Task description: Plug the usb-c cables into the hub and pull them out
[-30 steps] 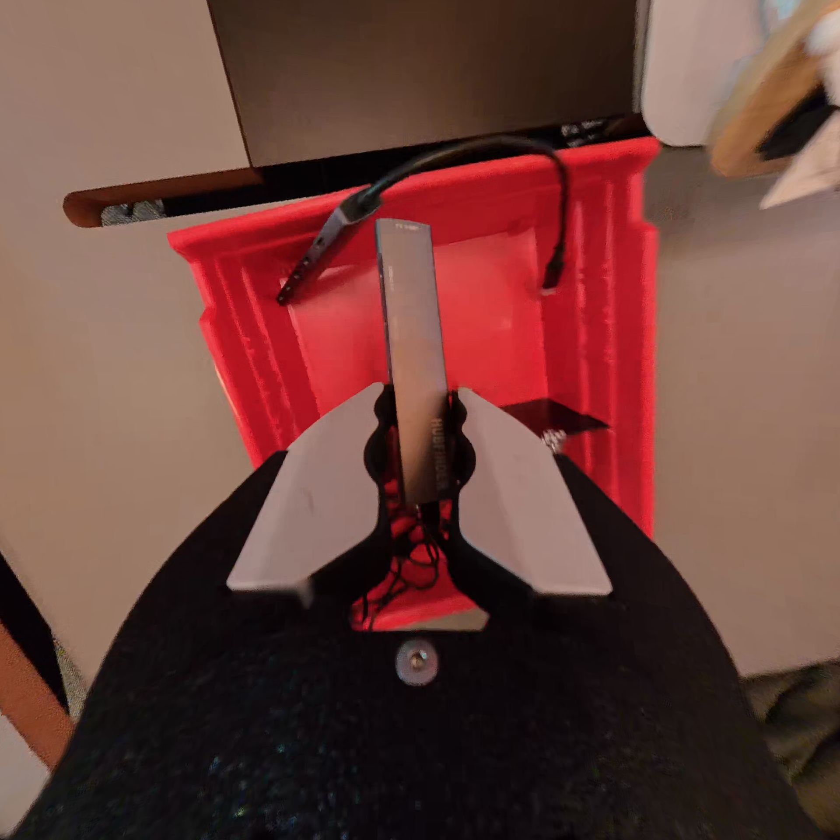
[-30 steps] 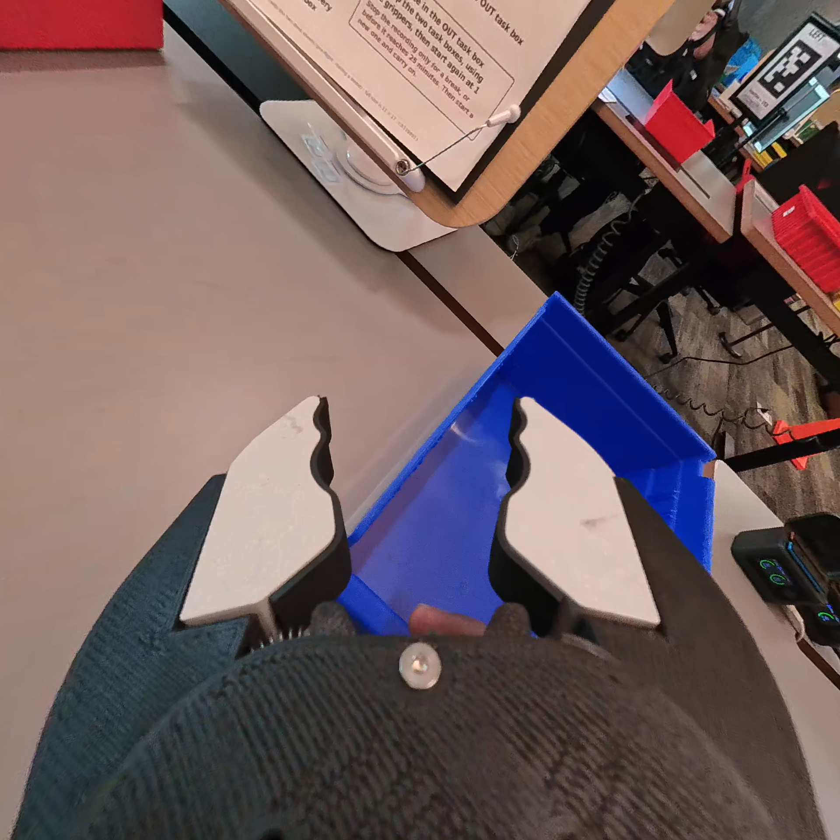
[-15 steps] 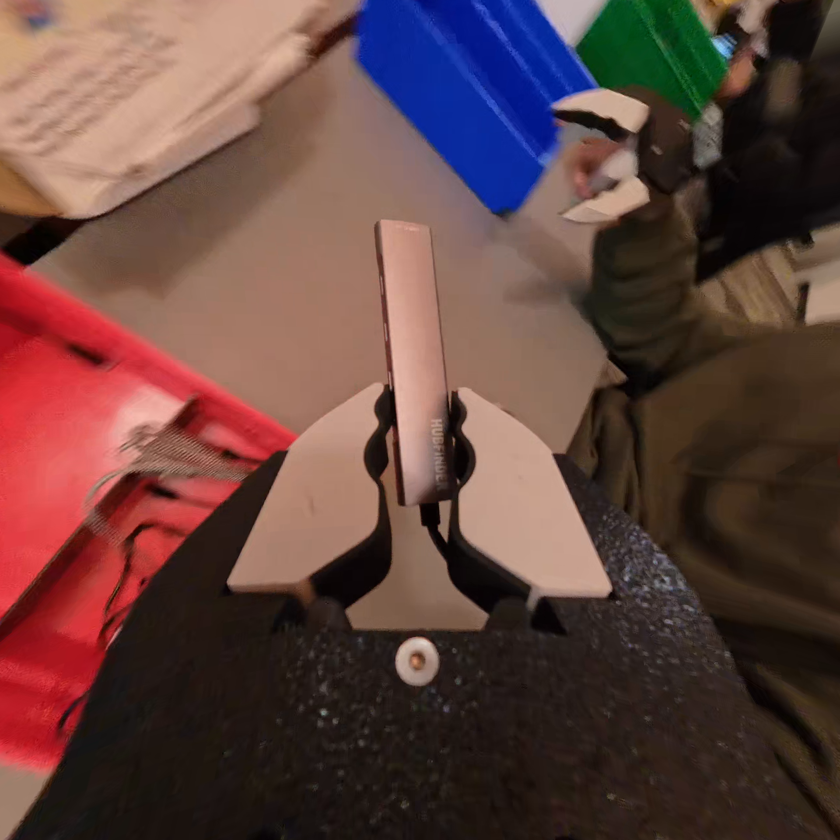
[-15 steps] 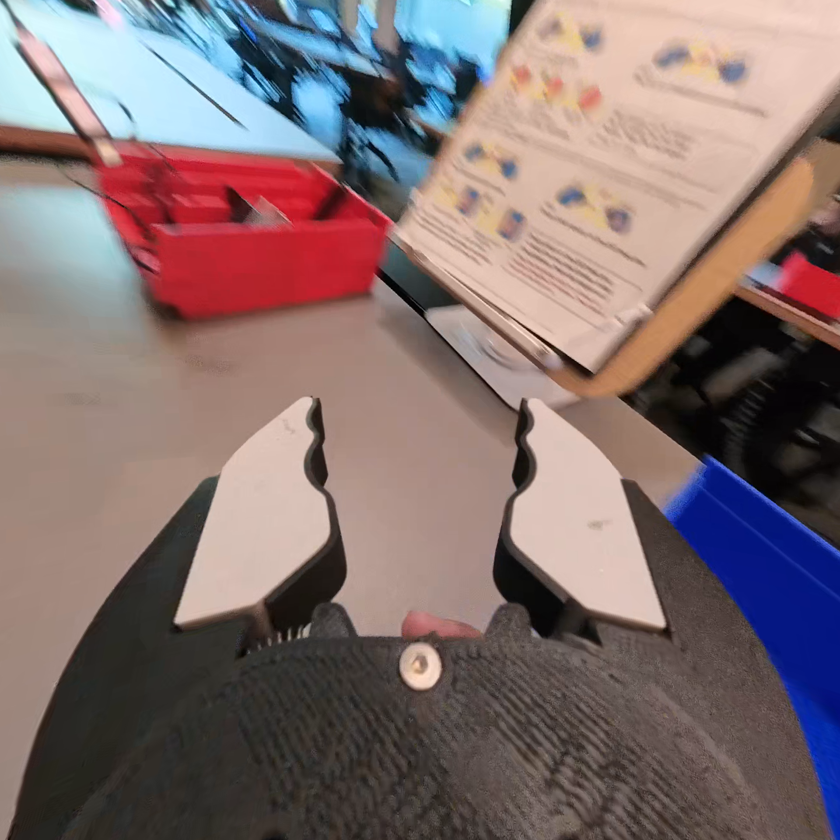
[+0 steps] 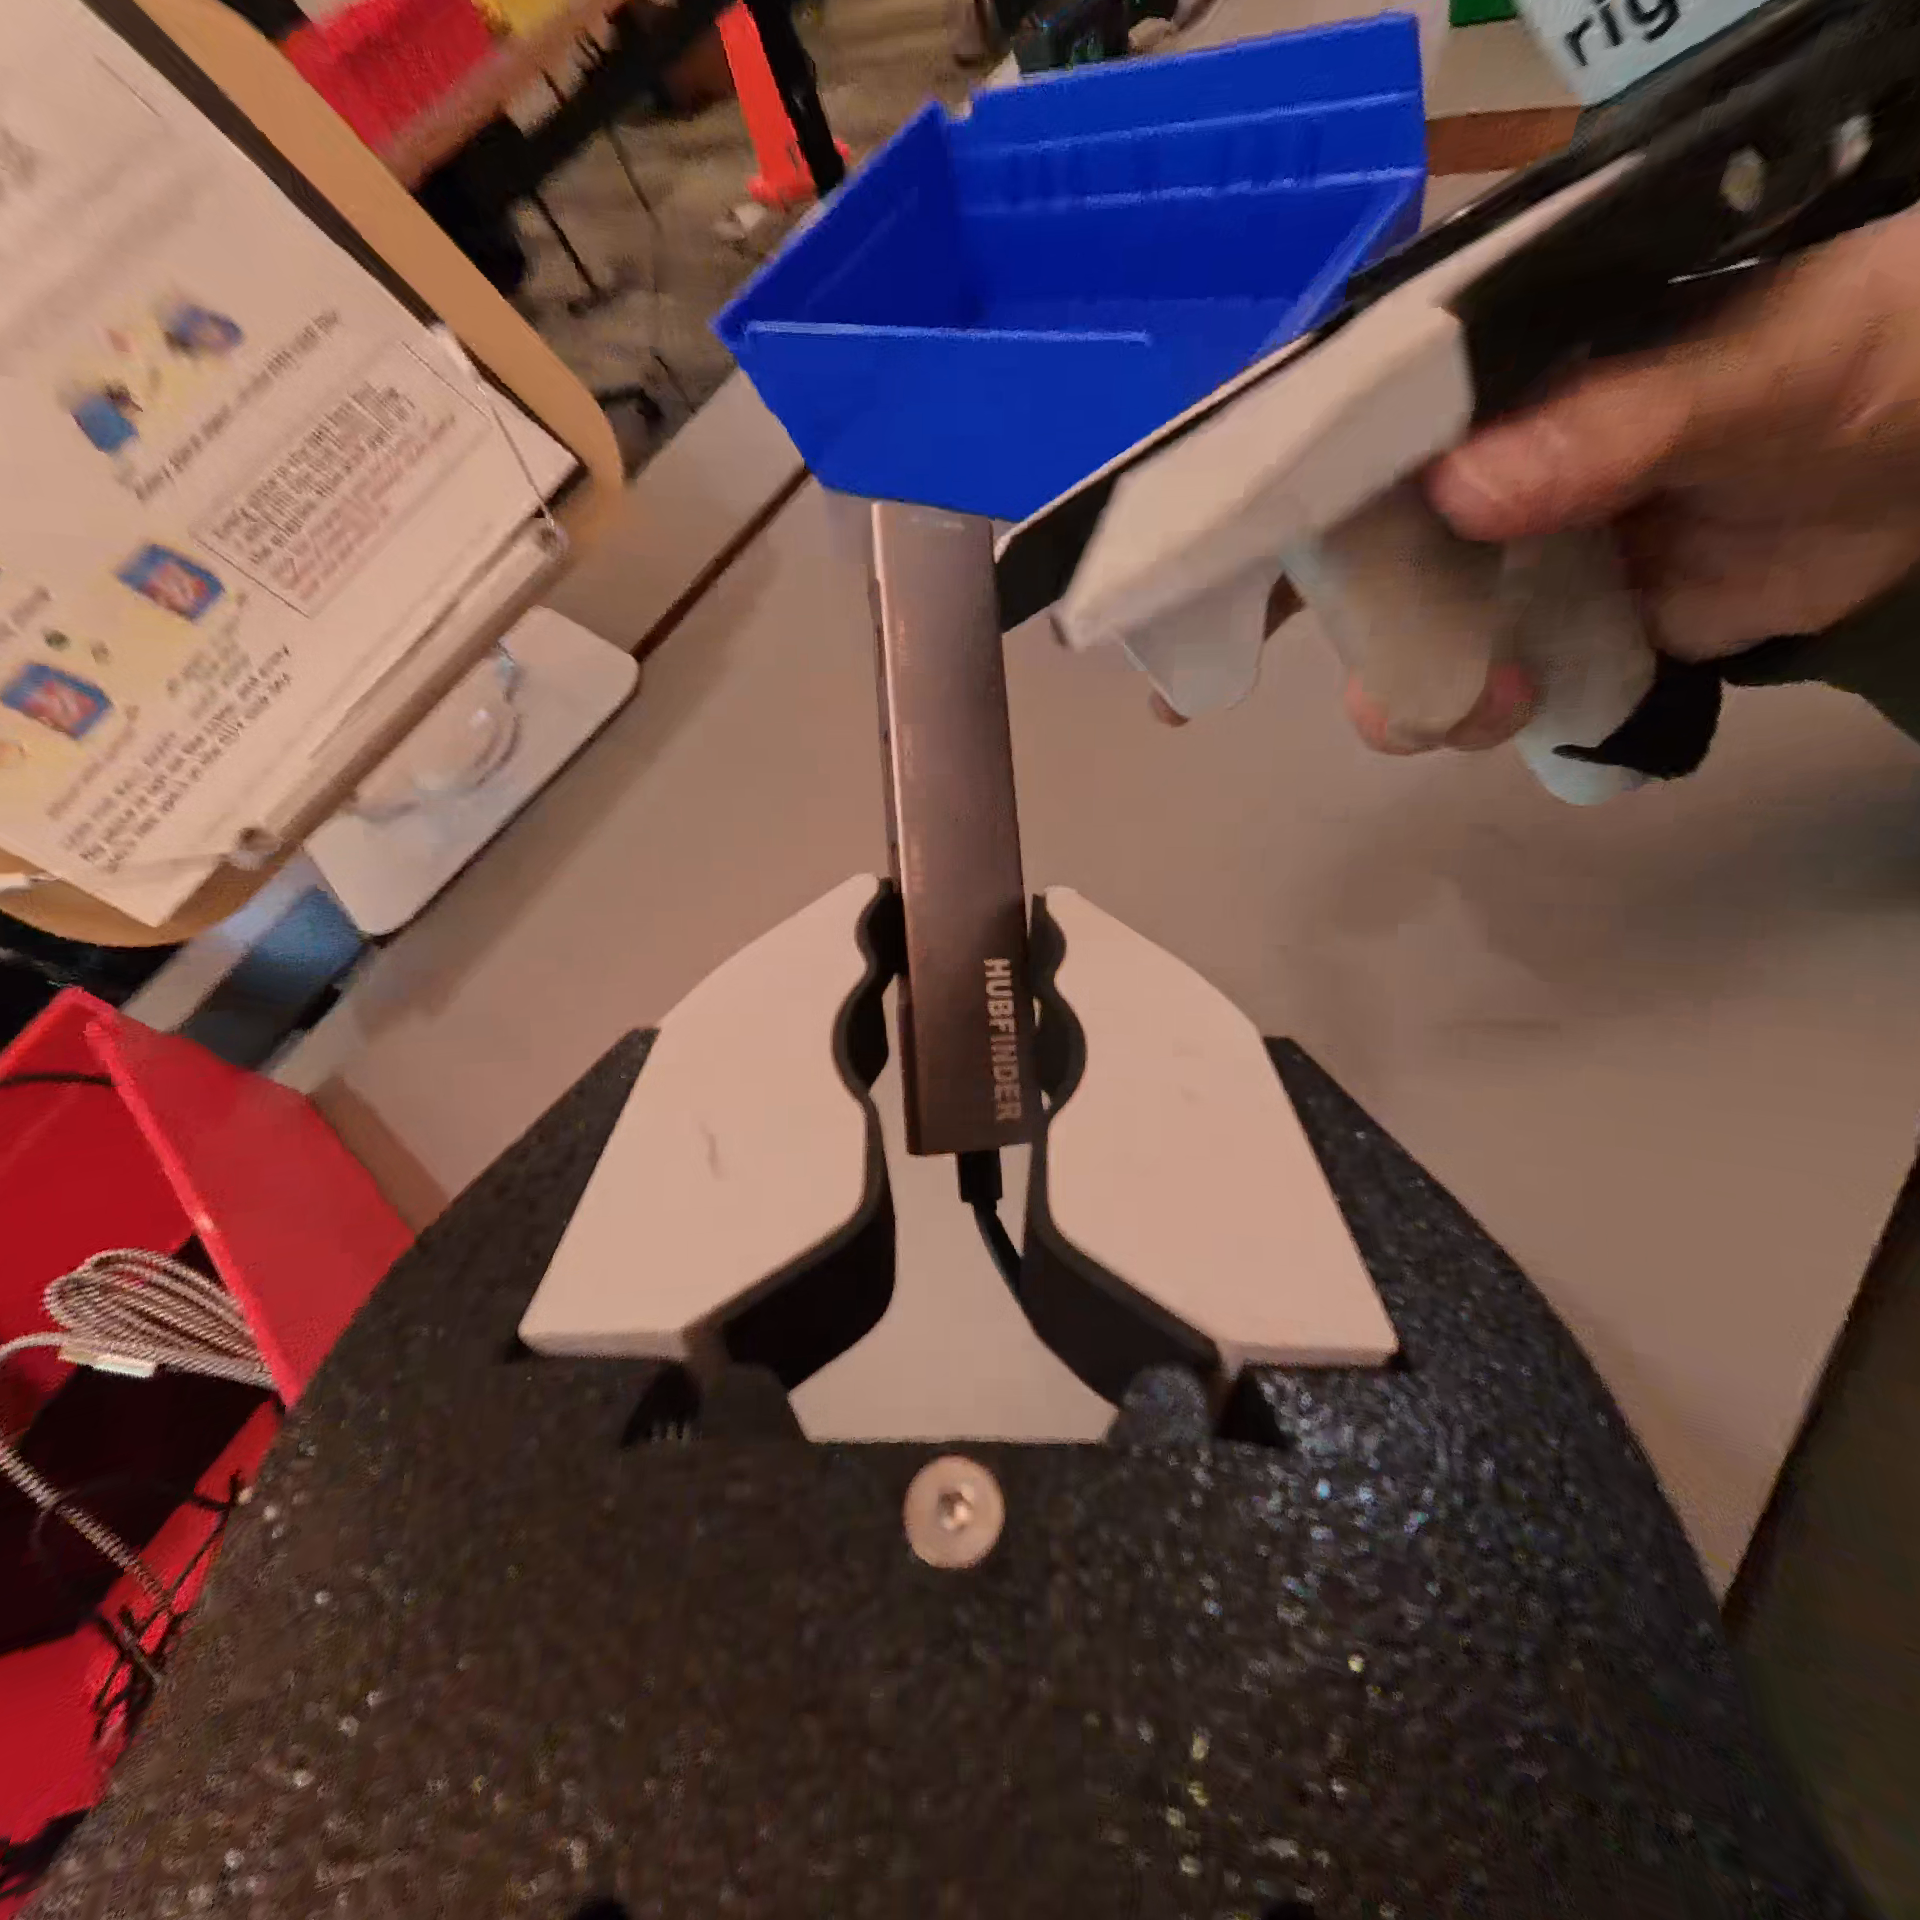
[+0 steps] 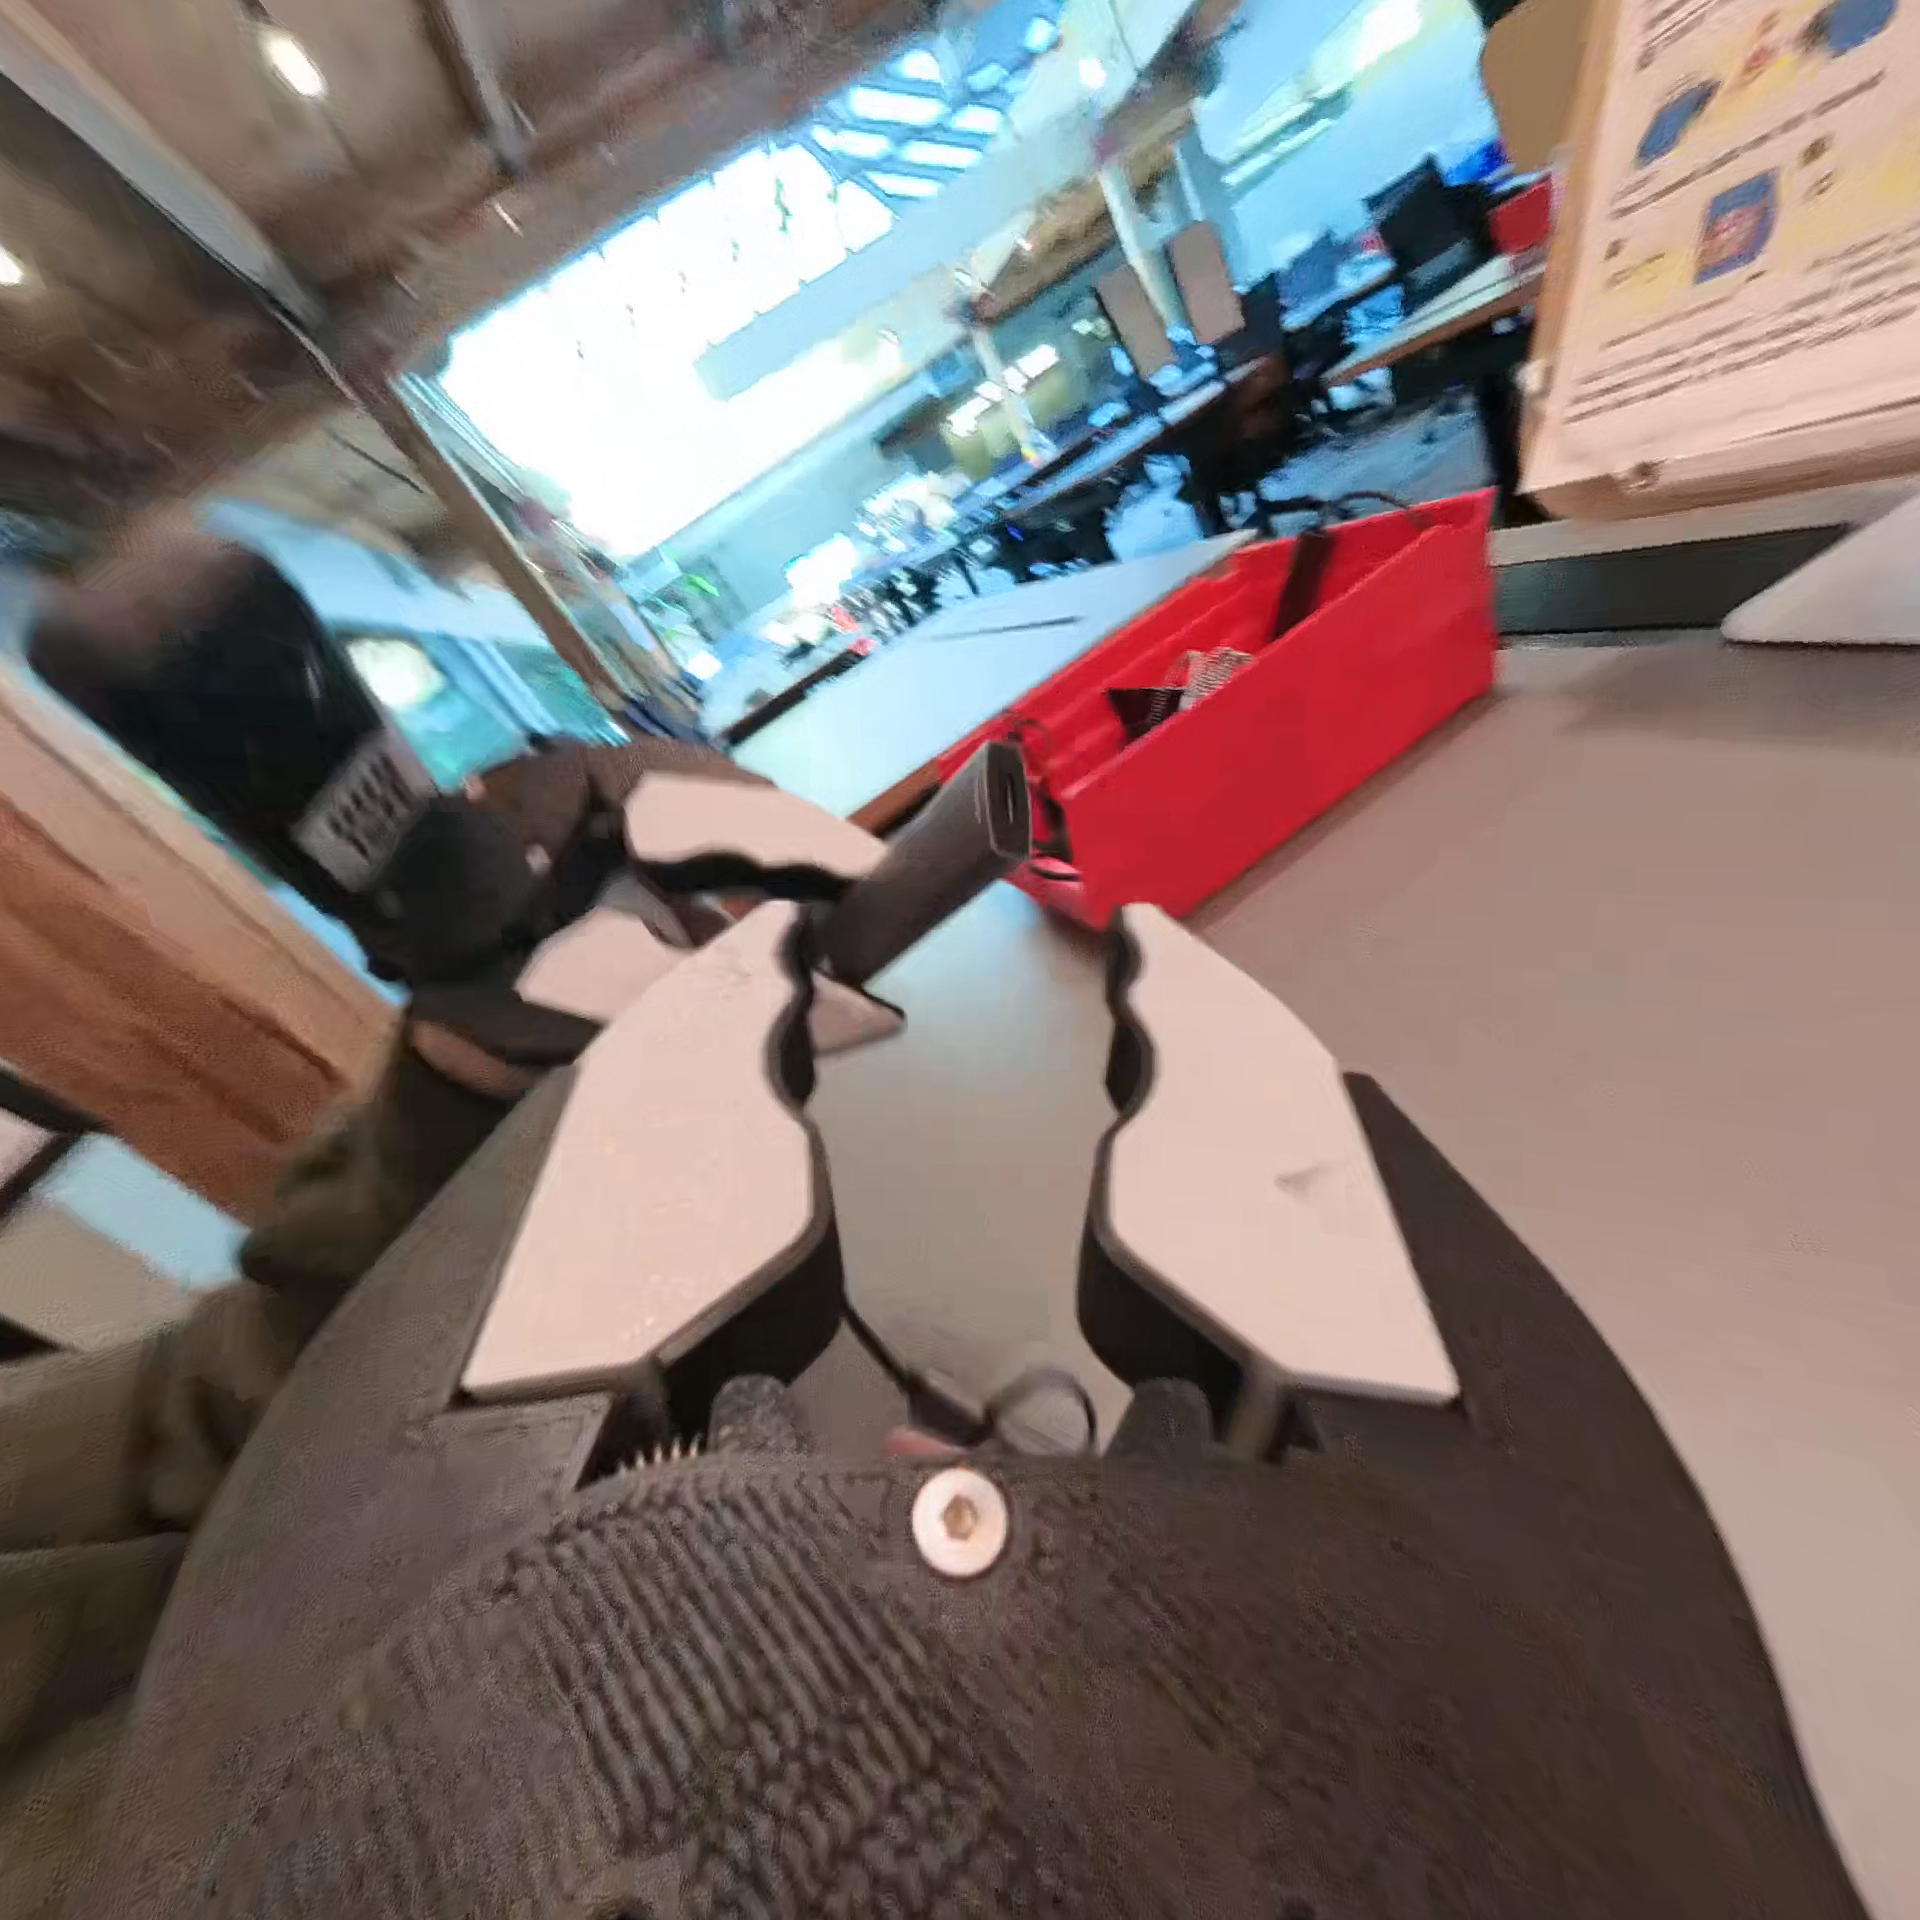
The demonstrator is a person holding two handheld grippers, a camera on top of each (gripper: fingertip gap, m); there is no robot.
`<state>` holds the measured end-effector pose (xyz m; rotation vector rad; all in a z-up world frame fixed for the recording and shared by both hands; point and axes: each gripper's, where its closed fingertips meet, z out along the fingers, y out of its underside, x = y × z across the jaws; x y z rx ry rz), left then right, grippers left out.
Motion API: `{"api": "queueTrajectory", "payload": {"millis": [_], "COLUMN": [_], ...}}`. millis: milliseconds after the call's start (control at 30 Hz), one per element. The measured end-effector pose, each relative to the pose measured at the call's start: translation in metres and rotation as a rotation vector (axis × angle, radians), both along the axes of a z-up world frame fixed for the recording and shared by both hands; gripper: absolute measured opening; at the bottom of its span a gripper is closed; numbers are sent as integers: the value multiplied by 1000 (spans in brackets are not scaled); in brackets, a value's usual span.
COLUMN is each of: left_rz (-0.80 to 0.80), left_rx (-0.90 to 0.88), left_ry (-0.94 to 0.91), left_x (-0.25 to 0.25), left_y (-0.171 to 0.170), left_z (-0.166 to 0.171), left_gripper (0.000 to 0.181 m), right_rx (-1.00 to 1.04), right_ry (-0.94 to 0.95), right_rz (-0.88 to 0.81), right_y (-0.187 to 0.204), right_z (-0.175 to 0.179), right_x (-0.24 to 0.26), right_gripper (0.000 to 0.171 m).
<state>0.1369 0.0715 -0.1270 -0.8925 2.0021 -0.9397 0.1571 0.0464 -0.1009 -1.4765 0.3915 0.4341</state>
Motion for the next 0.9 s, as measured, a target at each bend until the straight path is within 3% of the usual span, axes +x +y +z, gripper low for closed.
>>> {"api": "queueTrajectory", "payload": {"millis": [33, 233, 400, 633, 767, 900], "left_rz": [12, 12, -49, -299, -342, -374], "left_rx": [26, 161, 67, -105, -129, -63], "left_ry": [-53, -285, -350, -122, -62, -32], "left_x": [-4, -6, -3, -42, -59, -61], "left_y": [-5, -24, -29, -46, -52, -64], "left_z": [0, -5, -7, -11, 2, -8], "left_gripper": [24, 24, 23, 44, 36, 31], "right_rx": [42, 148, 188, 288, 239, 208], "right_ry": [40, -68, -251, -450, -603, -656], "right_rz": [12, 167, 322, 466, 512, 553], "right_y": [-4, -1, -6, -42, -54, -53], "right_z": [4, 12, 16, 35, 35, 34], "right_x": [-2, -19, -29, -52, -68, -84], "right_gripper": [42, 12, 9, 9, 10, 10]}}
